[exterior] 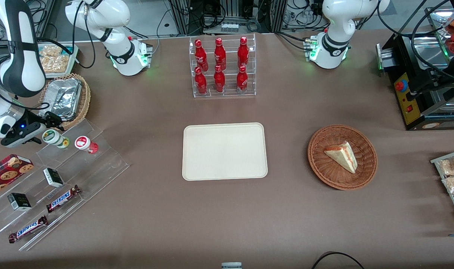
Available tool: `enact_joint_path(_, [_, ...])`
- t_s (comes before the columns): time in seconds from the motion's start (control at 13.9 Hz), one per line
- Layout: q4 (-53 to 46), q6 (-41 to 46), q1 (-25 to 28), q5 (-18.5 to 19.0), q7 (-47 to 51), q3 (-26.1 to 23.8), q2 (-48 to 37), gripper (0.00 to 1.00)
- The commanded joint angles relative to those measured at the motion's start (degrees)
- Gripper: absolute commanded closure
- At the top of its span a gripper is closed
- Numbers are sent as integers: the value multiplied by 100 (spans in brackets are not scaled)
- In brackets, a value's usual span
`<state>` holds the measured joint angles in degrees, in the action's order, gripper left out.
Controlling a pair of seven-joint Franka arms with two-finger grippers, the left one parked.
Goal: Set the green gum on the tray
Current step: 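Lower the right gripper onto the green-lidded gum jar and close it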
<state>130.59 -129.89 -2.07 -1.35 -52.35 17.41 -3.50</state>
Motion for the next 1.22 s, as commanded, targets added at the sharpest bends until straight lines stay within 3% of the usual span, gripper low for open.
enact_joint_path(0.0, [203, -186, -13, -5, -109, 17, -160, 1])
enact_joint_path(0.07, [212, -186, -13, -5, -109, 17, -160, 3])
enact_joint_path(0.29, [204, -274, -13, 3, -152, 17, -99, 20])
enact_joint_path(0.58, [186, -204, -13, 3, -170, 17, -107, 98])
enact_joint_path(0.86, [107, -46, 4, 3, -170, 17, -168, 100])
enact_joint_path(1.15, [-735, 1077, 83, -5, -65, -88, -160, 100])
